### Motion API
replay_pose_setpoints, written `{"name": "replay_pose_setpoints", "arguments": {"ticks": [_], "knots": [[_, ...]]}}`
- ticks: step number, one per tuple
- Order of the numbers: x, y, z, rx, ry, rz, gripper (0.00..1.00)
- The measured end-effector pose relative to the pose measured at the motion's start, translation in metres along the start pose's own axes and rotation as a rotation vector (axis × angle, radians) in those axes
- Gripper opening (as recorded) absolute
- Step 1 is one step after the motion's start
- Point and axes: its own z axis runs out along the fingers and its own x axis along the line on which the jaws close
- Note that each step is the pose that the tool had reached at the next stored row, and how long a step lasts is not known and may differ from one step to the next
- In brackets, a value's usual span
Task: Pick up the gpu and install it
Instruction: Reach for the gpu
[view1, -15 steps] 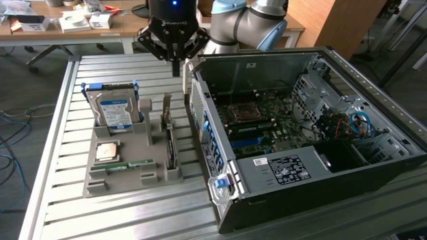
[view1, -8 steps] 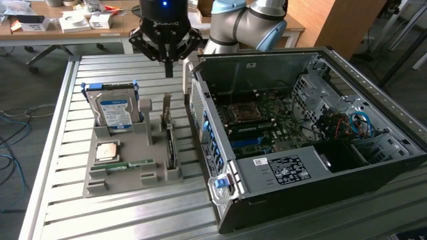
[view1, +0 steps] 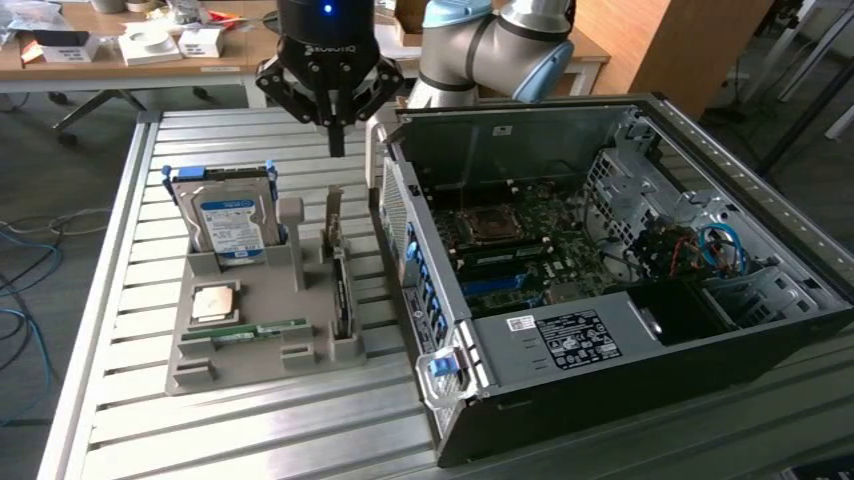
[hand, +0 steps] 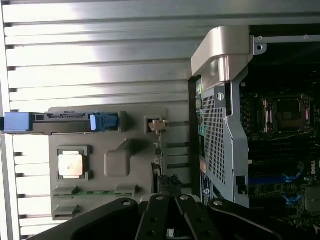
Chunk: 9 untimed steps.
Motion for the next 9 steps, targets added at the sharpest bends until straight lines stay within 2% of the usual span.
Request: {"name": "replay_pose_setpoints", "arguments": {"ticks": [9], "knots": [[0.006,-0.0193,-0.0009,0.0,0.0,0.0,0.11]]}}
